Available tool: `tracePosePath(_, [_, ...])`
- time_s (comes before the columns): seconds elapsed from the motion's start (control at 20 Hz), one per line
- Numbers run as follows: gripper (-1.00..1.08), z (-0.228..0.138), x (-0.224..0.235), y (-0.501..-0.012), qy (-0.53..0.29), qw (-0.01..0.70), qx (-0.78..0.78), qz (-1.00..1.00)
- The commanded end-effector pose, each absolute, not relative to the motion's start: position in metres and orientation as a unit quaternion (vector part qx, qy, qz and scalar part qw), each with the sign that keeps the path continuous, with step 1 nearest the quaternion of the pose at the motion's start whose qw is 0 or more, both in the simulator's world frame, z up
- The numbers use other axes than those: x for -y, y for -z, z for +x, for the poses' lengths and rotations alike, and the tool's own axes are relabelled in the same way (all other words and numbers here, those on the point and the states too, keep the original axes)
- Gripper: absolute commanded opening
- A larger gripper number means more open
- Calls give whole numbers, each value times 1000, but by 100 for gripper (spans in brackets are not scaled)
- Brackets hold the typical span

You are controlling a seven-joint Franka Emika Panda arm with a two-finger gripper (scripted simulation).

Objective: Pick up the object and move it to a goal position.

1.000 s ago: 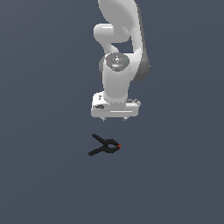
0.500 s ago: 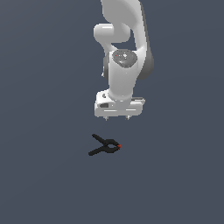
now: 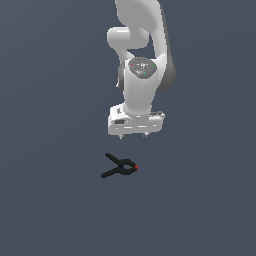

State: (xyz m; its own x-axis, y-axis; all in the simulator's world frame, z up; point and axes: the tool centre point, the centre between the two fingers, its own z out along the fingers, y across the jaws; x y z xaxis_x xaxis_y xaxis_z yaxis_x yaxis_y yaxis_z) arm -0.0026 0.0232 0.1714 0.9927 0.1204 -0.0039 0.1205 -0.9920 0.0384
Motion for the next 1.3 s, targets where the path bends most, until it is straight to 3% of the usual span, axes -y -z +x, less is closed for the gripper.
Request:
tracePosePath(0.0, [100, -1, -22, -169, 1, 20, -74, 997])
tracePosePath(1.25, [100, 31, 0, -127, 9, 17, -355, 934])
